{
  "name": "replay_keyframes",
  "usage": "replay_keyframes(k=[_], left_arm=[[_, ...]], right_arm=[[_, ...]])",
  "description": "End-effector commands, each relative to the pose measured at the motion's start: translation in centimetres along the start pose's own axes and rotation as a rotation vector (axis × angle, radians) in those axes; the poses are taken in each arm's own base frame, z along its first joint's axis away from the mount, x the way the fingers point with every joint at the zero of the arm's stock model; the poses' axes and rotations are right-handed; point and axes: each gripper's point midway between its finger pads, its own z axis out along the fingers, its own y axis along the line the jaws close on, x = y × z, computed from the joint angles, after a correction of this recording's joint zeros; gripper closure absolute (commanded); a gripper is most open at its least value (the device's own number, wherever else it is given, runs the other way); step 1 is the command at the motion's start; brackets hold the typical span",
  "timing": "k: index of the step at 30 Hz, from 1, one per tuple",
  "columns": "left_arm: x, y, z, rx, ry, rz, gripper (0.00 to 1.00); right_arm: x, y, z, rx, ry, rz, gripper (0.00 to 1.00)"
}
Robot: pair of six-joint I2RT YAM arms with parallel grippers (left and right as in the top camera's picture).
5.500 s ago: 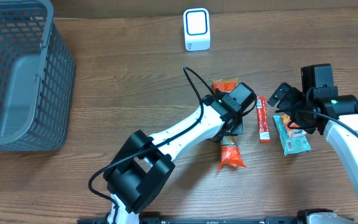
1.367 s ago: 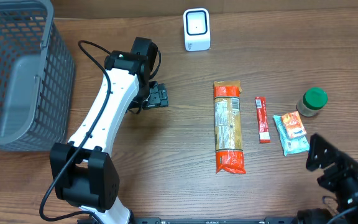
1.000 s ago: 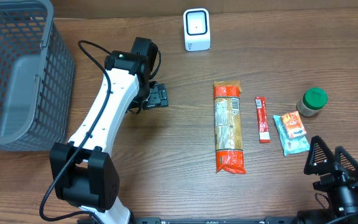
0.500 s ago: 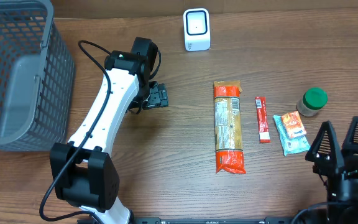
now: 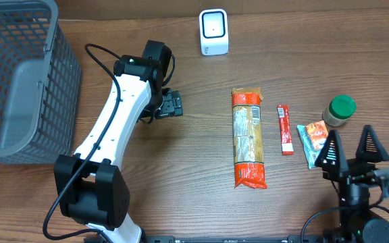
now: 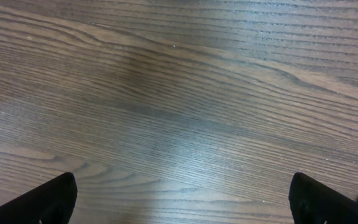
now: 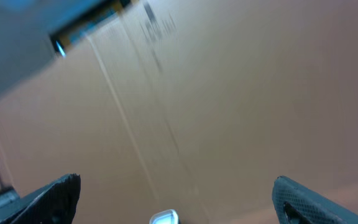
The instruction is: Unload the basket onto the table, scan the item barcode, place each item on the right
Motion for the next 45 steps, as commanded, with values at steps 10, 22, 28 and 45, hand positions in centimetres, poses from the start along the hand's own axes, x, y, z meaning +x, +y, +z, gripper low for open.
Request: replay_keyframes(k=[10,22,28,45], left_arm=[[0.0,0.1,-0.5,0.011,-0.012,0.005,0.01],[0.0,0.1,-0.5,0.011,-0.012,0.005,0.0],[0.0,0.1,-0.5,0.011,-0.012,0.005,0.0],[0.0,0.1,-0.5,0.011,-0.012,0.005,0.0]], right_arm=[[9.9,-3.7,-2.4,0.08,0.427,-0.249,0.0],[9.9,-3.6,-2.4,0.03,0.437,-0.449,0.0],[9.9,-3.6,-2.4,0.03,0.436,-0.448,0.0],[9.9,-3.6,-2.4,0.03,0.436,-0.448,0.0]])
